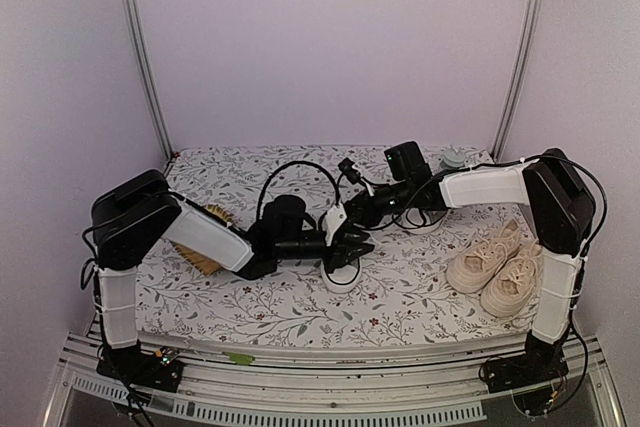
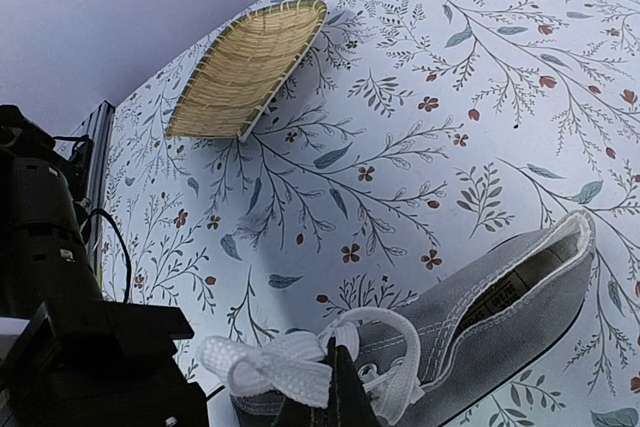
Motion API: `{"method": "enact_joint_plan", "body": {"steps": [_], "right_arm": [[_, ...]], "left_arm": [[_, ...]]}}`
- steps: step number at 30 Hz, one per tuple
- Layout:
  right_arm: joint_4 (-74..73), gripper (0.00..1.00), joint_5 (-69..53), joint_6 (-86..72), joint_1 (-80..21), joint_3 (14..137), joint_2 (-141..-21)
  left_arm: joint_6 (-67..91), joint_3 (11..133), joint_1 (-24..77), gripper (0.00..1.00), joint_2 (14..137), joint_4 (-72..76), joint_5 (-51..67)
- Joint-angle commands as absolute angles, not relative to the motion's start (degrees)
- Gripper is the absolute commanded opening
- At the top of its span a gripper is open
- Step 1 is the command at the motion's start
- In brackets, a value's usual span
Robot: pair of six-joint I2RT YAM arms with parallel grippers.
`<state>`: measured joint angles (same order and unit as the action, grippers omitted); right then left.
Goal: Tie the shoes
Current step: Wrap the half-tied shoelace around a loop with the shoelace.
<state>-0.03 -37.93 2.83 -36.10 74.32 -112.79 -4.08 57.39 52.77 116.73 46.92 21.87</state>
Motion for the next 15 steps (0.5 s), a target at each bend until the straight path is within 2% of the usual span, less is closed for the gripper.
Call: {"method": "enact_joint_plan", "body": {"steps": [1, 7, 15], "right_arm": [[-0.3, 0.01, -38.6, 3.7, -36.2, 75.0, -112.8], [-0.3, 0.01, -38.7, 3.9, -36.2, 74.8, -113.0], [-0.8, 0.01, -38.8, 4.7, -36.2, 75.0, -113.4]], "left_arm": [[-5.2, 57.5, 53.9, 0.32, 115.9, 47.9, 27.7], [-7.1, 55.6, 54.2, 0.38, 113.3, 46.4, 29.4], [-18.1, 53.0, 53.7, 0.42, 105.4, 31.5, 28.2]]}}
